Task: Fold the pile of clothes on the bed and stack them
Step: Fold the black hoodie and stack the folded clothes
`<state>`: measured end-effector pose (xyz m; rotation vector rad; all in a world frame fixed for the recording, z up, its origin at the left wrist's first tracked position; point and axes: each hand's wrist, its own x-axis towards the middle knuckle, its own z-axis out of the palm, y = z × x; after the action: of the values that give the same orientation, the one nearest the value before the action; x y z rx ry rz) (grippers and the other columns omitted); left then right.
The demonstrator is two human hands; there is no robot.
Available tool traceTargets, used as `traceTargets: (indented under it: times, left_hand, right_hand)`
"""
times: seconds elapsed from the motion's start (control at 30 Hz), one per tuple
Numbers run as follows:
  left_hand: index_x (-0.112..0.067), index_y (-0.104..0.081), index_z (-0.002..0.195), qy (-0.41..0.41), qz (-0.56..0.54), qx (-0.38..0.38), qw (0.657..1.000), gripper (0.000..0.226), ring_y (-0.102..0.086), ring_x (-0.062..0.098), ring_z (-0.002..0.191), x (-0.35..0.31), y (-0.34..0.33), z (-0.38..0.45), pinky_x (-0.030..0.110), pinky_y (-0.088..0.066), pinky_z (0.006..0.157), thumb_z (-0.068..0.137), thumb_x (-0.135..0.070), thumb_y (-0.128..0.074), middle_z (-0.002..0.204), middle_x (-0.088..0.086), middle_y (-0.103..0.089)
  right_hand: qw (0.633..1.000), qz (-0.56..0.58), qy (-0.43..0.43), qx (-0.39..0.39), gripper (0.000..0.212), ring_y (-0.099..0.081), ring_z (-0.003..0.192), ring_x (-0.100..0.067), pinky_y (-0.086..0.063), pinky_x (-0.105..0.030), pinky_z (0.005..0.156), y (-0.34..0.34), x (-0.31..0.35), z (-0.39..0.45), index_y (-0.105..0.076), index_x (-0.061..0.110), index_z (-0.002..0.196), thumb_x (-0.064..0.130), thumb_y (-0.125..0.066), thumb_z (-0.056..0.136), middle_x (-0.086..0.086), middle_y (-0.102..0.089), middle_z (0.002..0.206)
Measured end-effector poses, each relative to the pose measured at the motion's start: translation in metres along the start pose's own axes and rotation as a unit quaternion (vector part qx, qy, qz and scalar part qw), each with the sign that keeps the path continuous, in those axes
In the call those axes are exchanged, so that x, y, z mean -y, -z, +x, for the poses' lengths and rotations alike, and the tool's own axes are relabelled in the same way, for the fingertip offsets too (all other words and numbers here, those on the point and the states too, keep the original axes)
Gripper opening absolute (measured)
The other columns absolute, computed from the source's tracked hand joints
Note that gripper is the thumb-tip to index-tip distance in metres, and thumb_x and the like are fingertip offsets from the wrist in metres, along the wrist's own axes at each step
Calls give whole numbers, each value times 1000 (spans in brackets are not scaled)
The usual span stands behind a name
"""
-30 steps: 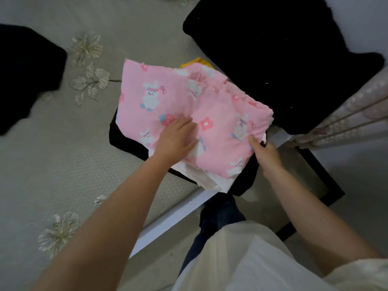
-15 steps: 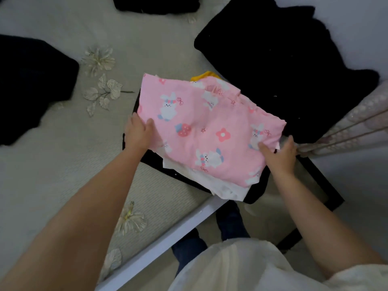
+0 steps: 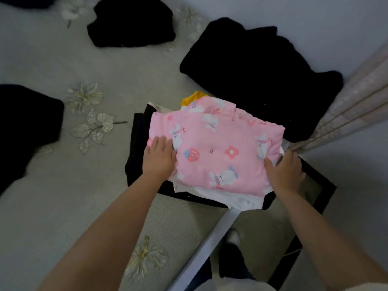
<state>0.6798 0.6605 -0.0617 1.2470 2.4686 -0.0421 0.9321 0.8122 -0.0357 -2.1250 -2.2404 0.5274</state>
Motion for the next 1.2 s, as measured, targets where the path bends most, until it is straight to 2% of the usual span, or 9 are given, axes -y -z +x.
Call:
traceTargets:
  times: [0.13, 0.23, 0.3, 0.47, 0.67, 0.83, 0.97, 1.07, 1.2]
  left_hand:
    - [-6, -33, 139, 50, -138, -71, 987, 48, -12, 26, 142, -2, -8, -14, 45, -16, 110, 97, -30, -31, 151, 12, -22]
    - [6, -34, 136, 131, -279, -158, 938, 56, -17, 40, 138, -6, -27, -45, 46, -16, 110, 92, -26, -48, 146, 28, -24]
    - [8, -27, 138, 219, -359, -151, 895, 64, -19, 40, 137, -11, -46, -69, 44, -13, 111, 89, -19, -57, 145, 30, -21]
    - [5, -22, 141, 327, -566, -41, 756, 65, -30, 29, 134, -19, -89, -88, 31, -22, 110, 92, -23, -53, 144, 22, -31]
    - [2, -34, 137, 363, -637, -25, 680, 48, -42, 28, 127, -32, -110, -66, 32, -33, 106, 94, -13, -48, 138, 18, -44]
    - [-1, -46, 127, 406, -738, 3, 539, 40, -50, 14, 103, -47, -116, -59, 17, -36, 83, 94, -23, -48, 126, 11, -54]
    - [-7, -39, 135, 390, -806, -7, 444, 45, -48, 16, 116, -59, -120, -59, 28, -35, 104, 95, -26, -47, 134, 7, -48]
    - [-13, -27, 143, 373, -829, -58, 413, 51, -39, 15, 127, -70, -120, -55, 26, -28, 108, 96, -22, -46, 142, 2, -40]
    - [-18, -19, 144, 361, -856, -102, 355, 56, -35, 10, 128, -85, -116, -51, 28, -27, 110, 96, -25, -46, 143, -4, -34]
  right_hand:
    - [976, -63, 197, -65, 40, -35, 131, -38, -19, -59, 106, 3, 20, -24, -51, 2, 125, 15, -55, 88, -22, -42, 139]
    - [899, -71, 423, -90, 32, -54, 111, -46, -33, -66, 91, -8, 42, -59, -68, 2, 104, 18, -59, 78, -23, -60, 118]
    - [866, -121, 484, -32, 42, -56, 110, -44, -38, -66, 87, -21, 57, -77, -69, 8, 107, 25, -75, 69, -19, -62, 119]
    - [859, -262, 409, 162, 80, 2, 143, -31, -3, -57, 111, -60, 74, -70, -11, 34, 146, 57, -52, 82, -4, 2, 157]
    - [836, -284, 443, 155, 87, -12, 140, -41, -12, -61, 106, -73, 80, -55, -26, 25, 144, 51, -67, 73, -15, -13, 154]
    - [843, -275, 454, 89, 65, -26, 136, -37, -22, -56, 104, -73, 86, -57, -39, 20, 139, 48, -49, 82, -14, -27, 150]
    - [862, -215, 451, 80, 56, -35, 130, -31, -27, -42, 103, -65, 90, -49, -36, 11, 140, 36, -42, 90, -15, -34, 145]
    - [873, -166, 452, 76, 64, -27, 131, -39, -21, -42, 107, -56, 98, -47, -34, 12, 141, 24, -62, 85, -25, -24, 145]
    - [842, -247, 467, 109, 81, -12, 138, -37, -15, -43, 113, -51, 108, -32, -18, 23, 146, 36, -65, 81, -20, -1, 153]
